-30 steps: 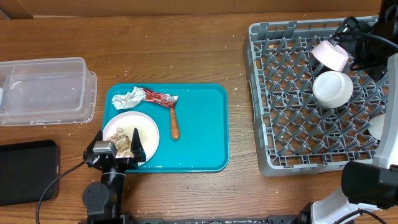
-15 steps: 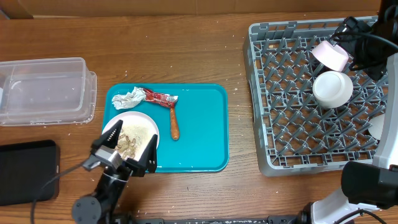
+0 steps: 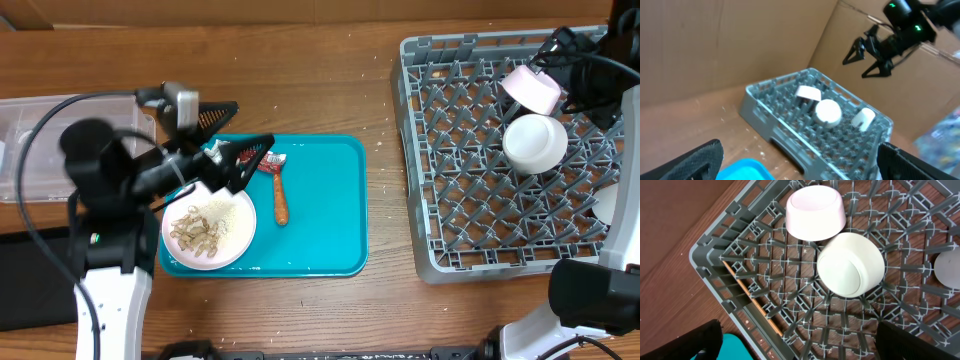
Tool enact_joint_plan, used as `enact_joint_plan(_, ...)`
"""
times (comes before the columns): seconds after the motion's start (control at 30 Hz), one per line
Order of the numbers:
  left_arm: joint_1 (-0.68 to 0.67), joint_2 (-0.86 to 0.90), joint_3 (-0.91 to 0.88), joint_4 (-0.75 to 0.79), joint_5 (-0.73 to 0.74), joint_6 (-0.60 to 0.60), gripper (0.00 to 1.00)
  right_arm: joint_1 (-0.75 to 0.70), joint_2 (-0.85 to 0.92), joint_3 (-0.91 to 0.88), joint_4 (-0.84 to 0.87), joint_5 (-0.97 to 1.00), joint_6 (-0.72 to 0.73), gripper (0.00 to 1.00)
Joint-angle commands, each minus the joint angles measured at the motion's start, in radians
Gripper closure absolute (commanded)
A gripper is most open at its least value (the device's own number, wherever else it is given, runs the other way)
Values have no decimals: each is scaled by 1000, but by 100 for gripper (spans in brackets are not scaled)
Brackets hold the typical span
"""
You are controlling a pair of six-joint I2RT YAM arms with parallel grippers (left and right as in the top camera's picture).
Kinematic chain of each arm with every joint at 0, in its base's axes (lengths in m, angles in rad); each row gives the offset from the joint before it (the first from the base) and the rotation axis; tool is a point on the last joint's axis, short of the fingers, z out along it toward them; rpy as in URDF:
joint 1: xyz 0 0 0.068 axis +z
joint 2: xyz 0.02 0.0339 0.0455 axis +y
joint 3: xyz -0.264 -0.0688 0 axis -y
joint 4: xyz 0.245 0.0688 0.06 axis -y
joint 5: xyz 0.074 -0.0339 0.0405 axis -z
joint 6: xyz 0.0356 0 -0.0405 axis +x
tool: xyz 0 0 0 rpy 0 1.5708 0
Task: Sort waste into correct bins and load items into the dishwasher
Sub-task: 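Lower the left gripper onto the orange carrot and grasp it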
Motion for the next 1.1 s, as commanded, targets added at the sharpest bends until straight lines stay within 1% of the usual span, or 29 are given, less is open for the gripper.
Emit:
enact_joint_plan(0.0, -138, 54, 52, -144, -316, -127, 0, -3, -5, 1, 6, -1, 2, 0)
enact_joint_plan(0.03, -204, 59, 53, -188, -471, -124, 0, -3, -5, 1, 6, -1, 2, 0)
enact_joint_plan(0.07, -270, 65, 53, -202, -582, -102, 0, -3, -5, 1, 6, -1, 2, 0)
enact_joint_plan(0.13, -372, 79, 53, -202, -686, -31, 0, -3, -5, 1, 6, -1, 2, 0)
enact_joint_plan(0.2, -428, 97, 52, -221, -716, -31, 0, -3, -5, 1, 6, -1, 2, 0)
enact_joint_plan(0.27, -454, 123, 53, -222, -747, -42, 0, -3, -5, 1, 6, -1, 2, 0)
enact_joint_plan(0.3, -461, 136, 53, -229, -768, -60, 0, -3, -5, 1, 6, -1, 2, 0)
enact_joint_plan(0.33, -469, 156, 56, -254, -829, -119, 0, -3, -5, 1, 6, -1, 2, 0)
enact_joint_plan(0.37, -474, 175, 64, -291, -890, -166, 0, -3, -5, 1, 6, -1, 2, 0)
enact_joint_plan(0.4, -476, 190, 73, -319, -921, -187, 0, -3, -5, 1, 6, -1, 2, 0)
enact_joint_plan(0.47, -478, 272, 161, -488, -999, -201, 0, -3, -5, 1, 6, -1, 2, 0)
enact_joint_plan(0.53, -478, 344, 247, -611, -1018, -206, 0, -3, -5, 1, 6, -1, 2, 0)
enact_joint_plan(0.6, -478, 406, 305, -672, -1002, -218, 0, -3, -5, 1, 6, -1, 2, 0)
enact_joint_plan(0.7, -478, 477, 313, -665, -919, -268, 0, -3, -5, 1, 6, -1, 2, 0)
enact_joint_plan(0.77, -478, 532, 313, -672, -890, -277, 0, -3, -5, 1, 6, -1, 2, 0)
enact_joint_plan(1.07, -478, 729, 313, -711, -876, -277, 0, -3, -5, 1, 6, -1, 2, 0)
